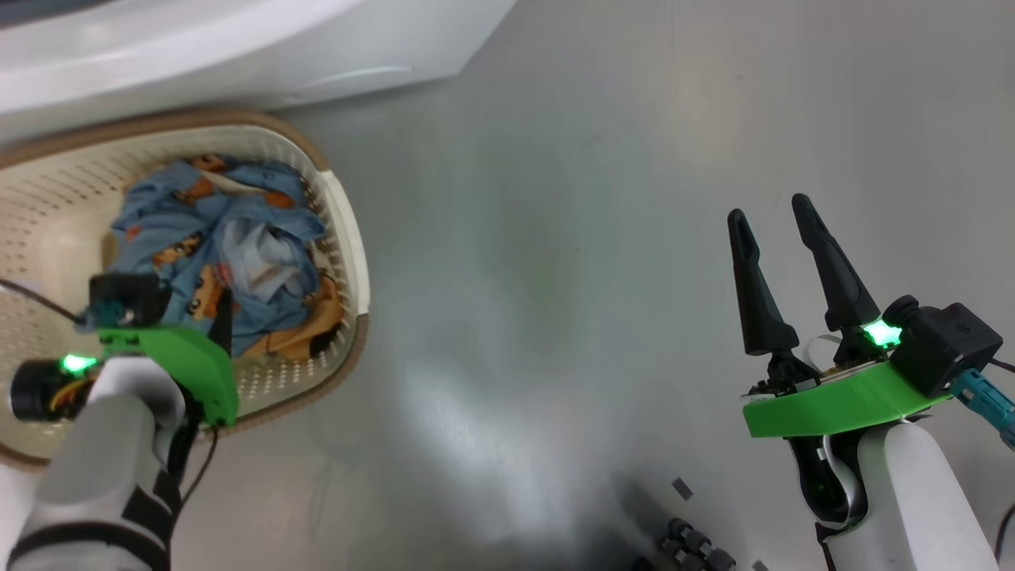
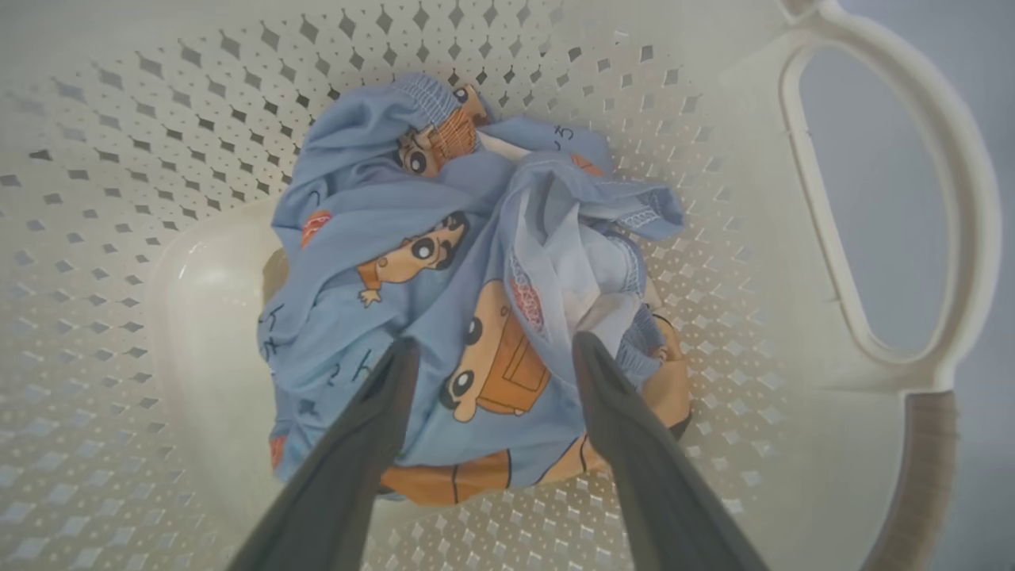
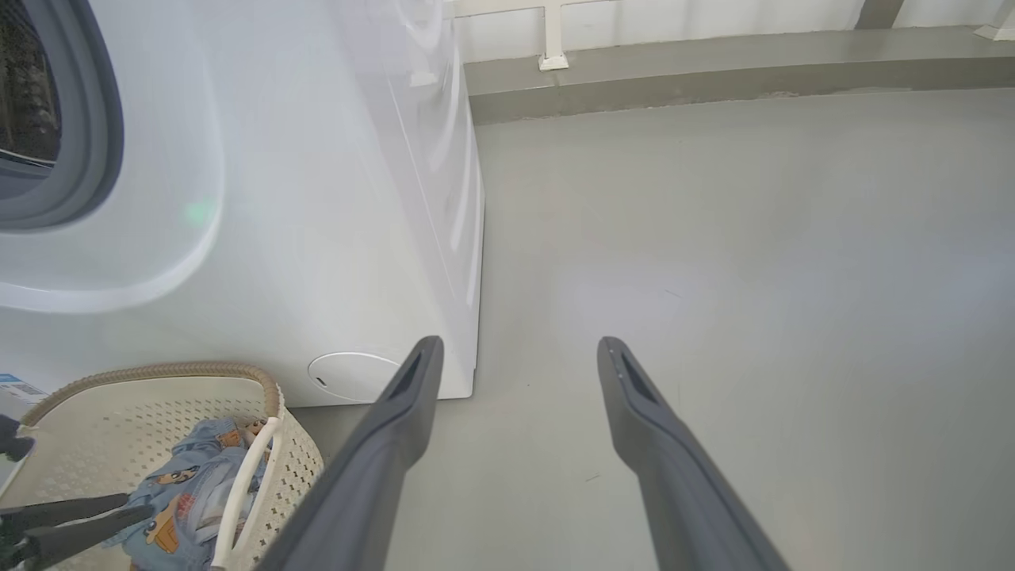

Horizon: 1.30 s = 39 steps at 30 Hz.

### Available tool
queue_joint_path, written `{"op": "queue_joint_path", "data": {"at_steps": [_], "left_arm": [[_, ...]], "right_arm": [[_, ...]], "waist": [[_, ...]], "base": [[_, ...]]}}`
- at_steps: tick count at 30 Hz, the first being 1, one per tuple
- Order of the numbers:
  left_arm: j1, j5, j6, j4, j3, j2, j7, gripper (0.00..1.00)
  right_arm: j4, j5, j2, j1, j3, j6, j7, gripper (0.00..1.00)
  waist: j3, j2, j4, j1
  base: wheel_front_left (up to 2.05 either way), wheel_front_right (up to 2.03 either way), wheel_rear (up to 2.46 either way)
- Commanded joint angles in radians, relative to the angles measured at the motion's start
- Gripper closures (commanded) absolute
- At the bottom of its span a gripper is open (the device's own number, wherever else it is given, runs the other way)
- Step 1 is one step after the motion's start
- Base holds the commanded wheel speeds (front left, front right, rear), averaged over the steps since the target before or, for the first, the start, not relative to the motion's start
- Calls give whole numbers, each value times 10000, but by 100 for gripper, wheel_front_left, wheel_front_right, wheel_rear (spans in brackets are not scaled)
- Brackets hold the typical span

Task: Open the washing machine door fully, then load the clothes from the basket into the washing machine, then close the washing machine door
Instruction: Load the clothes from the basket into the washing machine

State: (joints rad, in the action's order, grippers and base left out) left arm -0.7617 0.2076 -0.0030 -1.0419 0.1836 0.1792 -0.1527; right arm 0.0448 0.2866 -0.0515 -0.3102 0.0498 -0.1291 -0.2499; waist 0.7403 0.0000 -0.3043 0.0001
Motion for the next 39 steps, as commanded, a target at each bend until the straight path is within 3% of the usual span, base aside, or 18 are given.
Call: {"op": "queue_joint_path", "data": {"at_steps": [1, 13, 27, 28, 29, 30, 31, 39], "left_arm": [[-153, 6, 98, -70, -224, 404, 2, 0], [-1869, -198, 272, -1239, 74, 882, 548, 0], [-2856, -676, 465, -1910, 813, 745, 592, 0], [-2905, -730, 484, -1936, 884, 753, 546, 18], [-2944, -776, 476, -1972, 954, 750, 538, 55], [-2980, -797, 470, -2003, 1004, 723, 528, 61], [-3017, -809, 499, -2025, 1040, 685, 492, 100], [-2967, -610, 704, -2124, 1037, 404, -182, 100]], "right_arm": [[-248, 60, 8, 104, 190, -16, -118, 0], [-573, 152, 11, -76, 322, -16, -118, 0], [-755, 165, 12, -143, 328, -16, -118, 0], [-771, 157, 12, -147, 320, -16, -118, 0], [-785, 150, 12, -150, 307, -16, -118, 0], [-795, 148, 12, -151, 283, -16, -118, 0], [-801, 151, 12, -151, 250, -16, -118, 0], [-642, 366, 12, -253, 84, -16, -118, 0]], "waist": [[479, 0, -243, -1], [1667, 0, -451, -1], [2313, 0, -497, -1], [2340, 0, -503, -1], [2363, 0, -507, -1], [2383, 0, -501, -1], [2398, 0, -486, -1], [2127, 0, -155, -1]], "base": [[0, 0, 0], [0, 0, 0], [0, 0, 0], [0, 0, 0], [0, 0, 0], [0, 0, 0], [0, 0, 0], [0, 0, 0]]}}
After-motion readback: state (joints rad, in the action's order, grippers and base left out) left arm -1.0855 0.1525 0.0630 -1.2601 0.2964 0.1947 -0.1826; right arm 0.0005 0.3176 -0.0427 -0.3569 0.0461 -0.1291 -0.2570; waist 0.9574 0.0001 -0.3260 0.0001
